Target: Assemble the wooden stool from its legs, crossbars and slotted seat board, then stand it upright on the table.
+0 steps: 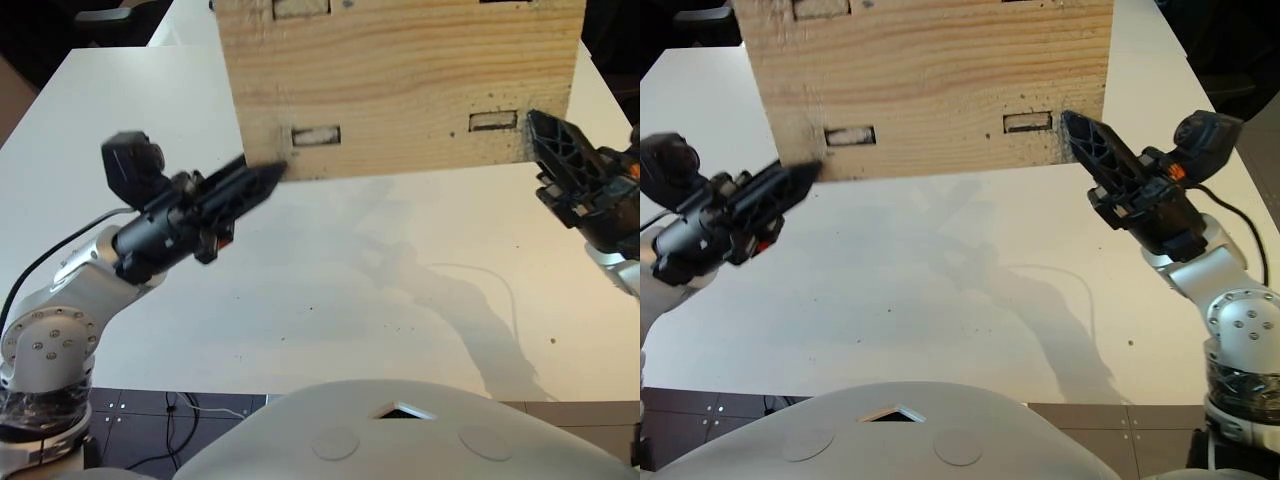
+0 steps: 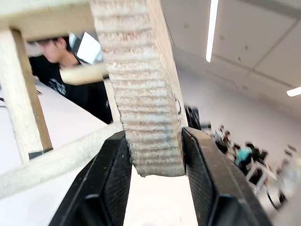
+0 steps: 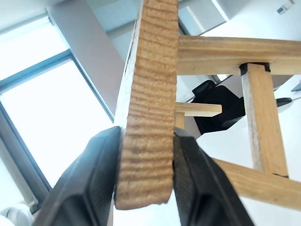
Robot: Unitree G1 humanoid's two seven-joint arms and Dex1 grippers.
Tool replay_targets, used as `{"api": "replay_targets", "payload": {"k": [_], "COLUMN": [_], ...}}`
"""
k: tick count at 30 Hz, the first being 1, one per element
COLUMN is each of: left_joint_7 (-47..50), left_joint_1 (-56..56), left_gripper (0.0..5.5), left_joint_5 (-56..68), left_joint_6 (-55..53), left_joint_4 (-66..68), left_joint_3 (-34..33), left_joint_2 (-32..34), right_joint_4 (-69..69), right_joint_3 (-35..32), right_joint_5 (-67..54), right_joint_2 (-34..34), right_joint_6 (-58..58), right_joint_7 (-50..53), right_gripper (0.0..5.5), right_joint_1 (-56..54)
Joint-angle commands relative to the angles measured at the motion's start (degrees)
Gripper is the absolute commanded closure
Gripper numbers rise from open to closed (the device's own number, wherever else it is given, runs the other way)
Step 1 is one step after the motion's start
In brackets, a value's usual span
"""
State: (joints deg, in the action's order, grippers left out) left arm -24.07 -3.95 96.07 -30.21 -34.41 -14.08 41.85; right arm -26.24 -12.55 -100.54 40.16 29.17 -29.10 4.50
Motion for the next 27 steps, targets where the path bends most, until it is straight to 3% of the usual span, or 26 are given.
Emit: {"api": "replay_targets", "payload": {"k": [1, 10, 20, 22, 27], "left_joint_7": [24.3, 38.1, 47.0, 47.6, 47.9], "left_joint_1": [14.2, 17.1, 24.8, 26.6, 29.1], "left_gripper": [3.94, 3.82, 3.70, 3.12, 2.31], "left_joint_5": [0.3, -3.7, -11.2, -11.5, -15.7], "left_joint_6": [2.9, 2.2, -1.6, -2.5, -5.6], "left_joint_4": [1.6, 5.8, 17.4, 19.7, 23.0], "left_joint_3": [4.9, 9.3, 13.7, 13.7, 12.1], "left_joint_2": [-4.9, -9.9, -12.5, -13.3, -15.0], "right_joint_4": [-10.1, 0.5, 9.6, 10.2, 10.7], "right_joint_3": [8.5, 10.6, 10.3, 9.6, 7.5], "right_joint_5": [3.0, 6.5, 15.3, 16.5, 19.6], "right_joint_2": [-4.3, -12.6, -18.8, -20.0, -23.3], "right_joint_6": [1.4, -2.8, -2.2, -2.3, -1.9], "right_joint_7": [14.4, 38.9, 50.0, 50.8, 50.6], "right_gripper": [3.92, 3.92, 3.81, 3.25, 2.59], "right_joint_1": [-11.8, -24.1, -27.5, -27.8, -28.5]}}
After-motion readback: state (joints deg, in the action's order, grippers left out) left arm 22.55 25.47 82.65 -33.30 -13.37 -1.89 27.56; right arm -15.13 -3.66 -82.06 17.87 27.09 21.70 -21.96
